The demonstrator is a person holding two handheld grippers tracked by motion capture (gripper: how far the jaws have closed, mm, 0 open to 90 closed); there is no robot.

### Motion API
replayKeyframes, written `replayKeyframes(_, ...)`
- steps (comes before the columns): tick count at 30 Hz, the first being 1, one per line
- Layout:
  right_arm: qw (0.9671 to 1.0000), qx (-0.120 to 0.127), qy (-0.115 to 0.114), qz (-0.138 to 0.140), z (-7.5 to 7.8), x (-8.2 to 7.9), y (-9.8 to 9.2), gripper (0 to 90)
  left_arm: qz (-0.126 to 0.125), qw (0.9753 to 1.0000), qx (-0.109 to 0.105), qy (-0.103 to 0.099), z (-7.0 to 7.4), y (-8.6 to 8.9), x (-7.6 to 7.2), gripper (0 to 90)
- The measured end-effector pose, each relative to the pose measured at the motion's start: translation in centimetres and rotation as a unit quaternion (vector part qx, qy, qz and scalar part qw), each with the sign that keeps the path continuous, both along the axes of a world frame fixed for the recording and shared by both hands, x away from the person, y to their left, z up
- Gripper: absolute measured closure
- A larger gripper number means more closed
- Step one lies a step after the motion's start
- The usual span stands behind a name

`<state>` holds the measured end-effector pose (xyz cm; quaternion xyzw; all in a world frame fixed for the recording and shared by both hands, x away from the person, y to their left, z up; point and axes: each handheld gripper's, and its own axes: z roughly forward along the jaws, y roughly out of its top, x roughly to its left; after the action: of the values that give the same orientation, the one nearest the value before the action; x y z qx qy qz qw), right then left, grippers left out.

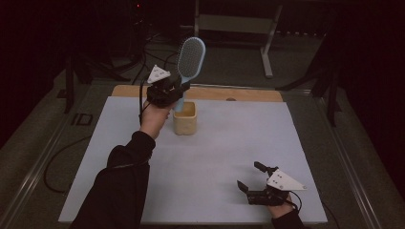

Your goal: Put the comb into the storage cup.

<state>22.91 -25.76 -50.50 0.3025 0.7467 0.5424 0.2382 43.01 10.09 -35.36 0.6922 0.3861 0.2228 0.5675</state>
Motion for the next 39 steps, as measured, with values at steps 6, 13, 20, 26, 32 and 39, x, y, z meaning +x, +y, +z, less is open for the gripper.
replayKeyframes(6,1.0000,0.004,0.000,-0.001,0.0,0.0,-0.1,9.3,-0.002,1.0000,-0.002,-0.003,-0.9,-0.6,1.1,69.8)
replayKeyframes(13,1.0000,0.007,0.000,0.001,0.0,0.0,-0.1,9.2,0.003,0.9999,-0.016,-0.001,-2.3,-0.4,2.6,69.8)
replayKeyframes(20,0.9999,0.011,0.003,0.002,0.0,0.0,-0.1,9.2,0.002,0.9995,-0.030,-0.004,-3.7,-0.3,3.5,69.8)
replayKeyframes(26,0.9999,0.010,0.004,0.003,0.0,0.0,-0.1,9.3,0.004,0.9992,-0.040,0.004,-4.6,-0.1,4.0,69.8)
replayKeyframes(32,0.9999,0.012,0.004,0.004,0.0,0.0,-0.1,9.3,0.011,0.9992,-0.039,0.006,-6.2,-0.4,4.2,69.8)
replayKeyframes(39,0.9999,0.012,0.005,0.007,0.0,0.0,-0.1,9.3,0.004,0.9991,-0.041,0.006,-7.5,-0.5,4.3,69.7)
